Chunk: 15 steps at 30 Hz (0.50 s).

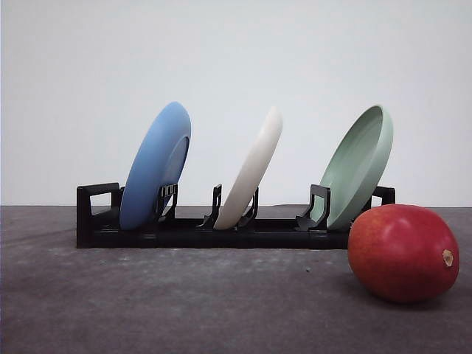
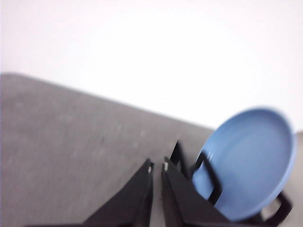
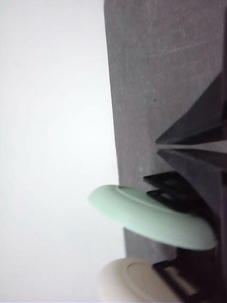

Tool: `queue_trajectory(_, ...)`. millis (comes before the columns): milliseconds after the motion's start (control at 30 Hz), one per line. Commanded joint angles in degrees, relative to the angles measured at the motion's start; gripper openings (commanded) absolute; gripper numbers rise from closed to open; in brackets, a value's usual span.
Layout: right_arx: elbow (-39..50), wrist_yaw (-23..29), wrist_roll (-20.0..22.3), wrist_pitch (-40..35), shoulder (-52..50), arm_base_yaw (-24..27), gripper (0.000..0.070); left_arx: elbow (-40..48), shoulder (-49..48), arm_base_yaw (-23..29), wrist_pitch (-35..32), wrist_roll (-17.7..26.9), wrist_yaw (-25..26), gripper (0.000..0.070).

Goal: Place pomegranate in white plate

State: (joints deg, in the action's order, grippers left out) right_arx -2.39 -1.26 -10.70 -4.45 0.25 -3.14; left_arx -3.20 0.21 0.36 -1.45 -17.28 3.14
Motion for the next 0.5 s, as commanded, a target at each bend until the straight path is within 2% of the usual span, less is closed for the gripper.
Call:
queue_trajectory(0,-2.82,0.20,-5.44,0.55,-0.04,0.00,0.0007,-2.89,-0.02,0.00,-0.61,-0.74,0.02,0.0011)
queue_trajectory(67,-5.78,0.03,-7.03,3.60,-0.04,0.00,0.0007,-5.81,0.17,0.00,1.81,-0.68,0.00,0.0011)
queue_trajectory(167,-11.75,-0.20,-7.39,10.44,0.04,0.00,0.0006,-12.09,1.41,0.00,9.52,0.00,-0.02,0.0011)
queue_trajectory(333,-22.38,-0.53,-6.70,23.94,2.44,-0.02,0.0006,-24.04,6.51,0.00,26.06,0.02,0.02,0.0011)
queue_trajectory(467,-29.06,-3.34,-4.89,34.07,5.96,-0.04,0.0006,-31.43,11.41,0.00,34.39,0.90,0.08,0.0011)
